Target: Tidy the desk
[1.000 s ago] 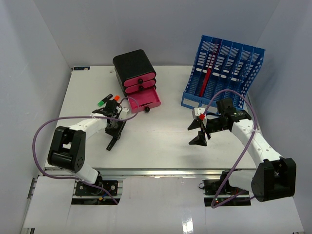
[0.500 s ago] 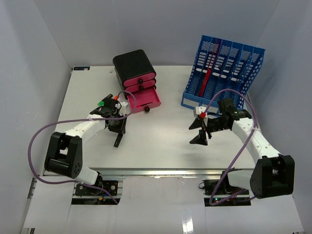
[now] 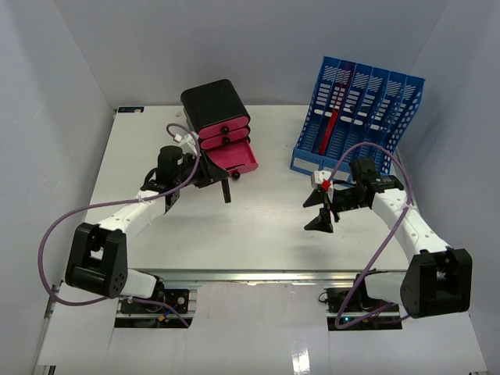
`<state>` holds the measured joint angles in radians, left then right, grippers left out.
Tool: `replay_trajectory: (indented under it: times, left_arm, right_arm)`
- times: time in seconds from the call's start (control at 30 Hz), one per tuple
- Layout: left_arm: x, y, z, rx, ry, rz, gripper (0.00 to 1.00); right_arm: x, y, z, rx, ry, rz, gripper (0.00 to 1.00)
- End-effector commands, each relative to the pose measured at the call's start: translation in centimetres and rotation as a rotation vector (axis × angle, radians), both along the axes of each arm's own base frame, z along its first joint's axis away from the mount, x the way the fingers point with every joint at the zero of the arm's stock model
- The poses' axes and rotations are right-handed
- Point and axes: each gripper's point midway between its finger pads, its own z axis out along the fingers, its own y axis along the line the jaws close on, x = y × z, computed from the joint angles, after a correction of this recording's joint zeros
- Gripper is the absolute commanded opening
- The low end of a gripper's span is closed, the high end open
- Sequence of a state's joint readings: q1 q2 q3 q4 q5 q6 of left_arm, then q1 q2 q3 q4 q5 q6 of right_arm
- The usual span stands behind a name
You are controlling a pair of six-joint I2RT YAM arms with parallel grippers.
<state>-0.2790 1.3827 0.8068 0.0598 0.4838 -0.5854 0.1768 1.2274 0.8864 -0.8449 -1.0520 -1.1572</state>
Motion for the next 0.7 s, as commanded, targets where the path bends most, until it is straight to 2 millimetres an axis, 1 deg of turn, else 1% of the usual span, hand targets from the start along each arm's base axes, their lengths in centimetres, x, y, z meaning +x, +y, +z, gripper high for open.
replay_trajectory:
  times: [0.0, 0.07, 0.1, 0.23, 0.3, 0.33, 0.43, 0.57, 0.67]
  left_arm:
    - [3.4, -1.3, 4.4, -0.327, -0.032, 0.162, 0.12]
    - [4.7, -0.3, 4.3, -0.427, -0.007, 0.293, 0.12]
    - [5.4, 0.2, 4.8, -0.464, -0.023, 0.343, 0.12]
    - [7.3, 2.3, 3.9, -0.521, -0.009, 0.55, 0.12]
    - [8.3, 3.4, 3.8, -0.54, -0.024, 0.666, 0.12]
    - [8.6, 3.5, 3.3, -0.541, -0.017, 0.693, 0.12]
    - [9.8, 4.9, 2.7, -0.582, -0.009, 0.819, 0.12]
    - [11.1, 5.7, 1.7, -0.602, 0.003, 0.921, 0.12]
    - [11.8, 5.9, 0.9, -0.607, 0.014, 0.994, 0.13]
  right_arm:
    - [-0.6, 0.1, 0.6, 0.026, 0.002, 0.01, 0.8]
    - [-0.6, 0.0, 0.5, 0.024, 0.004, 0.009, 0.8]
    - [-0.6, 0.0, 0.4, 0.022, 0.006, 0.008, 0.8]
    - [-0.6, 0.0, 0.4, 0.023, 0.008, 0.008, 0.8]
    - [-0.6, 0.0, 0.2, 0.021, 0.014, 0.008, 0.8]
    - [-0.5, 0.0, 0.2, 0.021, 0.012, 0.009, 0.8]
    - [-0.5, 0.0, 0.1, 0.016, 0.018, 0.007, 0.8]
    - [-0.4, -0.1, -0.2, 0.015, 0.031, 0.003, 0.8]
    - [-0.3, -0.1, -0.4, 0.01, 0.039, 0.002, 0.8]
